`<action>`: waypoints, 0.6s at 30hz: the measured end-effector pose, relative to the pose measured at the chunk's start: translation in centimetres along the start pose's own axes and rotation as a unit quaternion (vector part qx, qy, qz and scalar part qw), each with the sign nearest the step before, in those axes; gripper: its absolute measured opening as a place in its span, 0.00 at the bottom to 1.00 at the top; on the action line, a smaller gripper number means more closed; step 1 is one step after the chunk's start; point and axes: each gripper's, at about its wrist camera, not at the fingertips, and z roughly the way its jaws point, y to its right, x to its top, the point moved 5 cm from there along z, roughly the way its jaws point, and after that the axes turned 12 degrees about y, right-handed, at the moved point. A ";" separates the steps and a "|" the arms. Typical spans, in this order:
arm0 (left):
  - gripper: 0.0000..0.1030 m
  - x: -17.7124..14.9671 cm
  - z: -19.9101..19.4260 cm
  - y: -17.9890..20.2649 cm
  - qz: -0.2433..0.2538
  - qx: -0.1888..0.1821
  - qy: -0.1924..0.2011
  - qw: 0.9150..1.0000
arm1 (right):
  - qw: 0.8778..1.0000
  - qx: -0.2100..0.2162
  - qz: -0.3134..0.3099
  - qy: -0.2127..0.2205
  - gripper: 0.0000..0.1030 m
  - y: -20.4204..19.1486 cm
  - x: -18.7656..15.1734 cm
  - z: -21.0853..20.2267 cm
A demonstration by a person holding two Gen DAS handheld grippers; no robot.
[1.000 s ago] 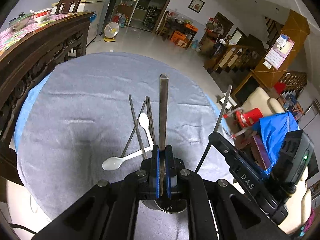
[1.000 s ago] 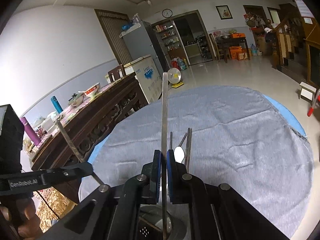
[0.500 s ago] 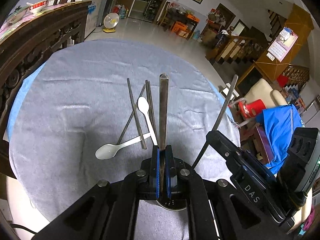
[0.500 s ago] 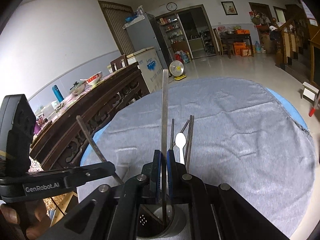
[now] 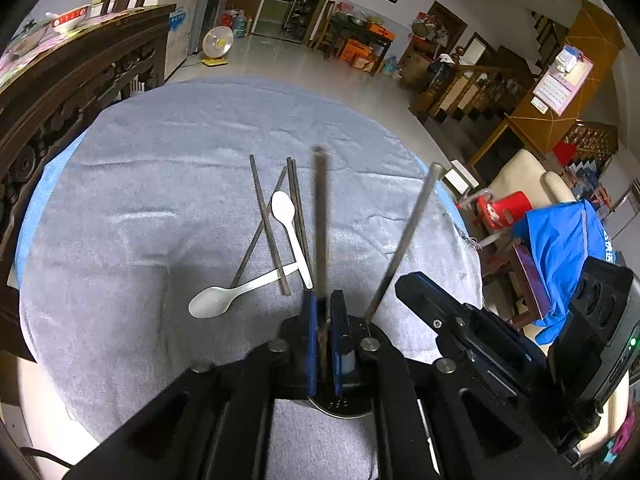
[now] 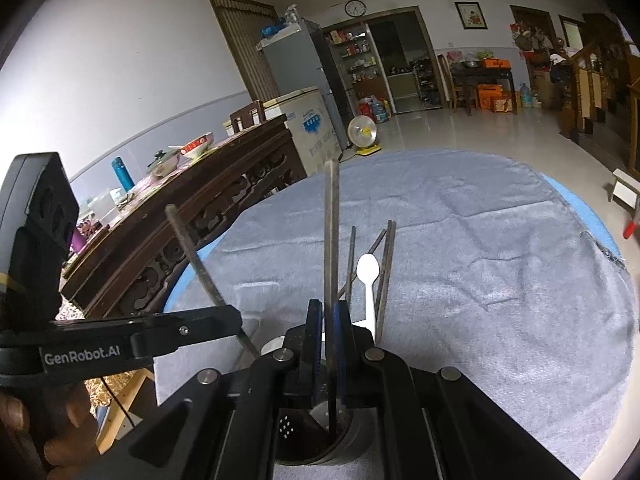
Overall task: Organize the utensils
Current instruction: 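Open both tools and withdraw them from the holder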
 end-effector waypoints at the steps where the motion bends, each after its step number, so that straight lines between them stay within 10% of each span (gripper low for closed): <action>1: 0.09 0.1 0.0 -0.1 -0.004 -0.001 -0.001 1.000 | 1.000 0.000 0.003 -0.001 0.07 0.1 0.0 0.0; 7: 0.40 1.0 -1.4 -0.9 -0.031 -0.006 0.010 0.999 | 0.999 -0.014 0.030 0.004 0.12 1.5 0.5 -0.6; 12: 0.59 3.1 -4.4 -1.3 -0.043 -0.009 0.058 0.997 | 0.999 -0.022 0.037 0.033 0.66 2.3 1.8 -2.2; 18: 0.70 5.3 -7.3 -5.6 -0.112 0.021 0.127 0.985 | 0.997 -0.039 0.060 0.030 0.67 4.9 2.5 -2.9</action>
